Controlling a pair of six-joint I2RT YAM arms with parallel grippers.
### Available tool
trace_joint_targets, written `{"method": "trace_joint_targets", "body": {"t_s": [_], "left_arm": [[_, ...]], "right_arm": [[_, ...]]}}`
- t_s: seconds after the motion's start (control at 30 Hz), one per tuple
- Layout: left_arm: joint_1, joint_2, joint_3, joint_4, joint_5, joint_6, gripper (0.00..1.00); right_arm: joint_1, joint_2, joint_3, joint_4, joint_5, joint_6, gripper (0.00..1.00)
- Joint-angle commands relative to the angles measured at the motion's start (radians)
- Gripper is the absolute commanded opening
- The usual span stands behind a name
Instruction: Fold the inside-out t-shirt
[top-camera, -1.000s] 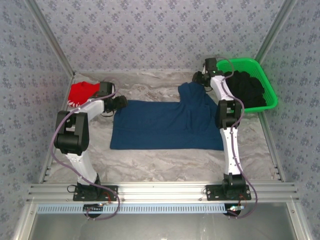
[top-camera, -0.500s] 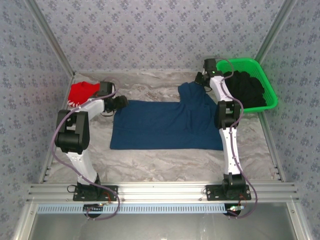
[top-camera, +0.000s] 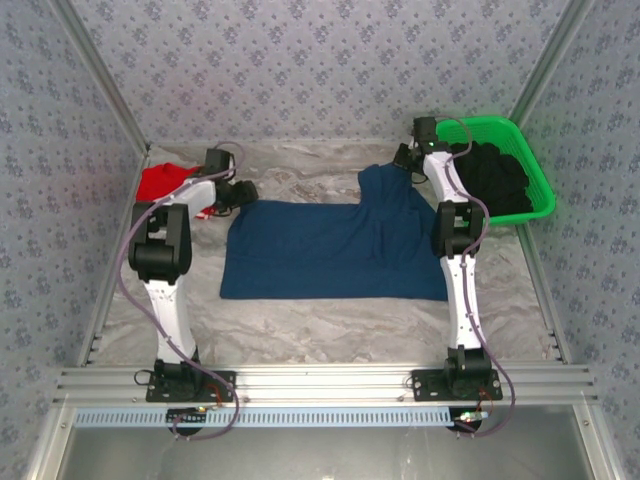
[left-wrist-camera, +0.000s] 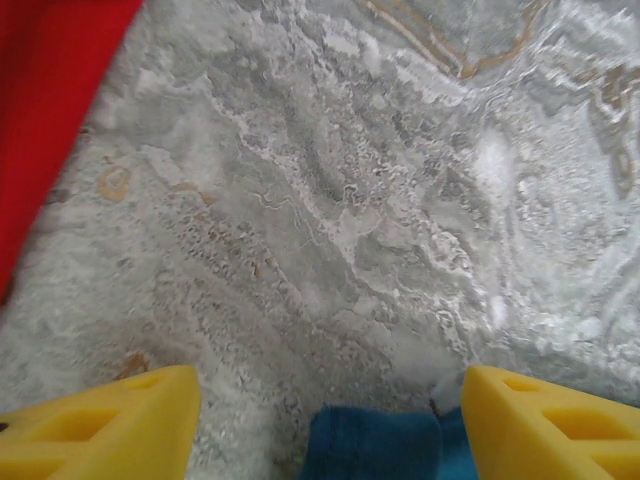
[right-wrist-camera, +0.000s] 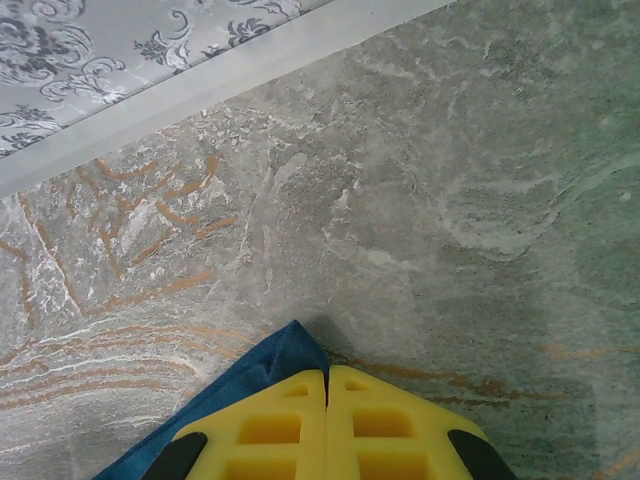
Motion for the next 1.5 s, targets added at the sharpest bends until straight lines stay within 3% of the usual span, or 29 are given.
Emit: {"method": "trace_joint_targets", "body": {"t_s": [0.0, 0.2, 0.43, 0.77, 0.93, 1.07, 1.2, 1.47], "left_arm": [[0.005, 0.041, 0.059, -0.097, 0.031, 0.031, 0.65], [0.021, 0.070, 0.090, -0.133, -0.012, 0.031, 0.41], [0.049, 0.100, 0.134, -0.144, 0.040, 0.032, 0.13], [0.062, 0.125, 0.214, -0.118, 0.124, 0.034, 0.00], [0.069, 0.102, 0.202, -0.112, 0.137, 0.026, 0.03], [0.065, 0.059, 0.155, -0.092, 0.159, 0.046, 0.30], [0.057, 0.039, 0.107, -0.065, 0.149, 0.064, 0.46], [0.035, 0.059, 0.137, -0.138, 0.131, 0.145, 0.51]], "right_arm": [[-0.008, -0.007, 0.006, -0.014, -0.016, 0.000, 0.00], [-0.010, -0.014, 0.001, -0.011, -0.012, 0.000, 0.00], [-0.024, -0.047, -0.055, 0.016, -0.003, 0.012, 0.00], [-0.025, -0.051, -0.057, 0.016, -0.002, 0.010, 0.00], [-0.026, -0.066, -0.057, 0.020, -0.011, 0.012, 0.00], [-0.026, -0.067, -0.061, 0.020, -0.016, 0.013, 0.00], [-0.024, -0.065, -0.069, 0.047, -0.023, 0.017, 0.00], [-0.023, -0.065, -0.079, 0.043, -0.027, 0.012, 0.00]]}}
